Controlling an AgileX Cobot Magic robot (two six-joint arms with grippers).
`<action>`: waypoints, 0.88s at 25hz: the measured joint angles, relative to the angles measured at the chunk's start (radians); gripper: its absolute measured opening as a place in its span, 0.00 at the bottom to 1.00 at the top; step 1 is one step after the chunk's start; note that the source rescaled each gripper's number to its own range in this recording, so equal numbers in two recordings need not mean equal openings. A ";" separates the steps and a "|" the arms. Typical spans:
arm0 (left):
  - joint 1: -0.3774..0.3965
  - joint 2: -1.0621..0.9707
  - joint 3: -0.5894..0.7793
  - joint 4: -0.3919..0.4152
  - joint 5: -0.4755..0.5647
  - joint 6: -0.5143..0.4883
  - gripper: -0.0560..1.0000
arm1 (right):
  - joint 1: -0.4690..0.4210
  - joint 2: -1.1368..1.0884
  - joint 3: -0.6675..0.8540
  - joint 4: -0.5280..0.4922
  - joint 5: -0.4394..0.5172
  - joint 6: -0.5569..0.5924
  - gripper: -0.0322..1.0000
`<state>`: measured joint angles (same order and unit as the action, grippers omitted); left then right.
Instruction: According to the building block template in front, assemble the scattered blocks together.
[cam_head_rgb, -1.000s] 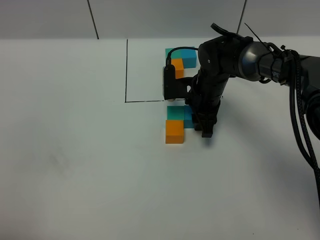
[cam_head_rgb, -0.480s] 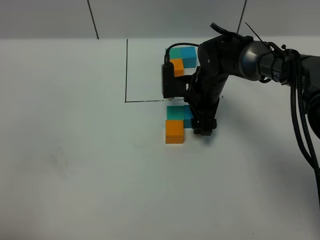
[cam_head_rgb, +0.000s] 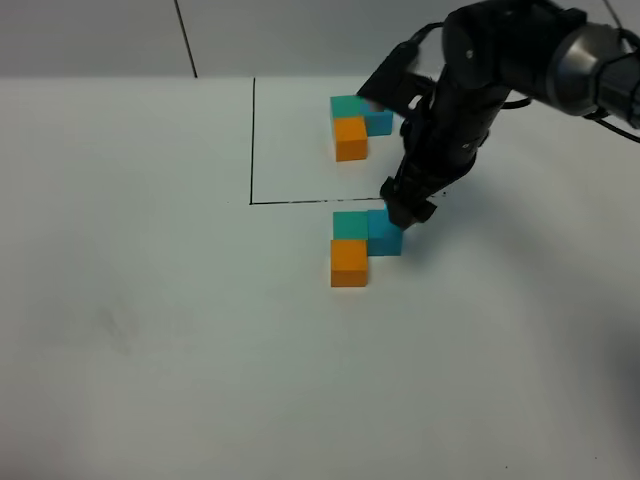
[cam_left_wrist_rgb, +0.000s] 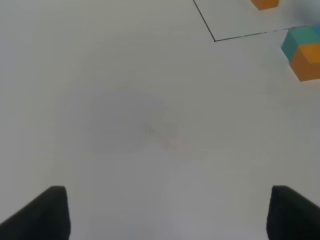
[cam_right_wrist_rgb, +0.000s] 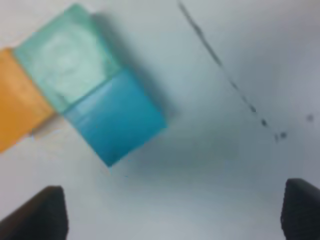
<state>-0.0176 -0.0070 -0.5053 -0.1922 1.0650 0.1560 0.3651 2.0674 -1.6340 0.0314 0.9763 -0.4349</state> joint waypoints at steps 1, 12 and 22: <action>0.000 0.000 0.000 0.000 0.000 0.000 0.78 | -0.030 -0.012 0.002 0.001 0.009 0.070 0.74; 0.000 0.000 0.000 0.000 0.000 0.000 0.78 | -0.404 -0.414 0.407 -0.002 -0.169 0.338 0.74; 0.000 0.000 0.000 0.000 0.000 0.000 0.78 | -0.471 -1.018 0.717 -0.014 -0.060 0.482 0.75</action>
<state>-0.0176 -0.0070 -0.5053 -0.1922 1.0650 0.1560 -0.1060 1.0496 -0.9165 0.0177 0.9167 0.0467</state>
